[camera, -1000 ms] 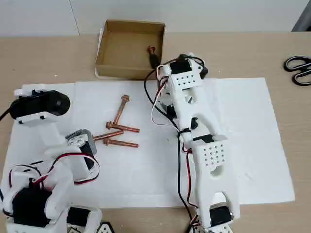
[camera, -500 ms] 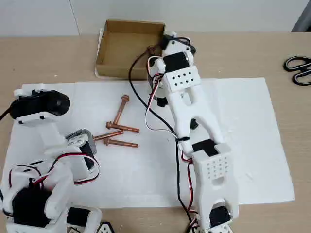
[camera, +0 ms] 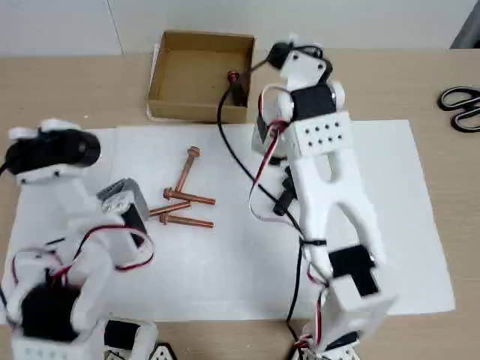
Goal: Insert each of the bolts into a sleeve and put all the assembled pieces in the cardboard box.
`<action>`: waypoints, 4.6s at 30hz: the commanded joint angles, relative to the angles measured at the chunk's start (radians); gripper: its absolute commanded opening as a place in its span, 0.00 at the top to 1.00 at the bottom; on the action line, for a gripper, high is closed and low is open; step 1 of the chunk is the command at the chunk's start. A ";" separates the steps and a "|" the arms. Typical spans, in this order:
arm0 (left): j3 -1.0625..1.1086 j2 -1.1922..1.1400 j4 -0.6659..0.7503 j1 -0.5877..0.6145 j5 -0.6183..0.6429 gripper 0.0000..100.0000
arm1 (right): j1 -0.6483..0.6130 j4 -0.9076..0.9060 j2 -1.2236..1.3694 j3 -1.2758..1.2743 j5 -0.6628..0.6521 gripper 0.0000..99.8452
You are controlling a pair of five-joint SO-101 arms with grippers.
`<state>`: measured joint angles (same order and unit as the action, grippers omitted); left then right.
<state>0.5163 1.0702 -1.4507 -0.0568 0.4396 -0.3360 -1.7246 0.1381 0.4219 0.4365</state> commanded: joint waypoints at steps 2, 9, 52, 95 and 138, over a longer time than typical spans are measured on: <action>-0.041 -0.126 0.028 -0.008 0.003 0.99 | 0.016 -0.007 -0.197 -0.164 -0.034 1.00; -0.211 -0.364 -0.077 -0.080 0.002 0.99 | 0.104 -0.005 -0.366 -0.402 -0.035 1.00; -0.905 -1.364 -0.302 -0.031 -0.414 0.99 | 0.314 0.007 -0.826 -0.821 -0.069 1.00; -1.501 -1.975 -0.301 -0.068 -0.413 0.89 | 0.361 0.007 -0.825 -0.821 -0.071 1.00; -1.678 -2.150 -0.302 -0.068 -0.413 1.00 | 0.387 0.007 -0.831 -0.821 -0.071 1.00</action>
<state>-1.1316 -1.0871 -1.7392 -0.1197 0.0284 0.0414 -1.7123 -0.6720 -0.4035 0.3736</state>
